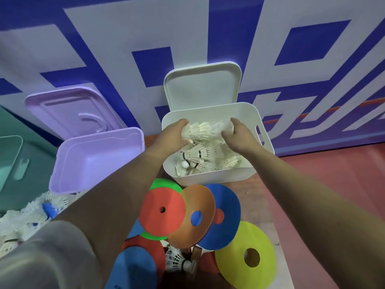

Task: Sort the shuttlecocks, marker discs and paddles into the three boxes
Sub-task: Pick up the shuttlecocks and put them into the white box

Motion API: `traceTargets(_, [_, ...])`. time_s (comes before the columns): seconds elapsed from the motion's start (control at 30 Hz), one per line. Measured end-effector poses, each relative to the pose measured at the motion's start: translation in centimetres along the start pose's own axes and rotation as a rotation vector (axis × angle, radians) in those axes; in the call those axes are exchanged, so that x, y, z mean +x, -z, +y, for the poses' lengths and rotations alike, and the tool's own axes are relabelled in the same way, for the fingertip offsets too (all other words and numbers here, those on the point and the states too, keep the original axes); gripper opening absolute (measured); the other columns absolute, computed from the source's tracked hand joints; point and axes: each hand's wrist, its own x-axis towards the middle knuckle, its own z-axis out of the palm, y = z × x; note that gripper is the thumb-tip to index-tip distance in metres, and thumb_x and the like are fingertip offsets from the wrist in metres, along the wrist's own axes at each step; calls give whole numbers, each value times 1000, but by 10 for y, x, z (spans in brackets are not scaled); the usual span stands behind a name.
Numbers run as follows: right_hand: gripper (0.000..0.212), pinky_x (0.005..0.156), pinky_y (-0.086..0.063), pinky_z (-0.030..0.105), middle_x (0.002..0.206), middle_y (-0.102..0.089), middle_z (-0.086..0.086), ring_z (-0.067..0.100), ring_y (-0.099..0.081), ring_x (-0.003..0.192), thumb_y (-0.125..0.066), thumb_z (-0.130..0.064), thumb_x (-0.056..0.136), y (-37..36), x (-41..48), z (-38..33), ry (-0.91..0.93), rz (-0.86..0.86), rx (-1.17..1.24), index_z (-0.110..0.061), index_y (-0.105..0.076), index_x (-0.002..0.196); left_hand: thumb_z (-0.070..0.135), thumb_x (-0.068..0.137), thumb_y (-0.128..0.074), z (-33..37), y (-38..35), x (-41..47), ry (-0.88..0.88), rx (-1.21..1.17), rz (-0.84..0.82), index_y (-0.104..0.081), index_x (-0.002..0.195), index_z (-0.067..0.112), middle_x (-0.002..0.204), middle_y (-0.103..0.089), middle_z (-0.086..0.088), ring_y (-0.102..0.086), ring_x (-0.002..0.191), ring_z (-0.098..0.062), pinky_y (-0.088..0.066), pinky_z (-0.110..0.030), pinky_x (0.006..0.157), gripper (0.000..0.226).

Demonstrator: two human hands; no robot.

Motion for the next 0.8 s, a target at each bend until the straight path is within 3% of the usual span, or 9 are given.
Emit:
traceTargets(0.1, [66,116,-25,39,154,-31,15,28,-29,143,-52,-29,96,-1,-7,-5,81,33,-90,-6,-24,151,22,85,-71,-5,6,-6,5,-3,-27,-39,144,17,148,-41,-7,-41,134,-21,-32,-25,103,68])
traceTargets(0.33, [49,105,-34,28,137,-45,9,21,-47,126,-57,-30,93,-20,-66,-53,285,63,2,-12,-48,137,19,86,-66,-24,58,-85,70,-280,196,-58,115,22,115,-58,1,-60,99,-11,-50,-34,94,29])
traceTargets(0.5, [37,99,-37,25,119,-53,9,19,-52,112,-62,-24,89,-66,-113,-93,409,36,47,-11,-58,123,10,86,-64,-61,78,-164,185,-389,311,-64,107,15,111,-62,-2,-62,94,-11,-49,-24,88,21])
traceTargets(0.7, [27,93,-39,26,109,-55,6,16,-51,105,-61,-24,89,-158,-168,-113,495,-126,8,-13,-60,113,8,86,-62,-139,80,-259,348,-460,330,-65,96,17,95,-66,-4,-63,83,-14,-51,-31,81,14])
traceTargets(0.8, [31,94,-38,28,112,-57,11,22,-52,107,-60,-21,89,-209,-187,-123,456,-241,-49,-8,-60,118,20,79,-61,-188,78,-298,417,-404,321,-65,90,20,88,-68,-1,-66,83,-17,-54,-38,84,12])
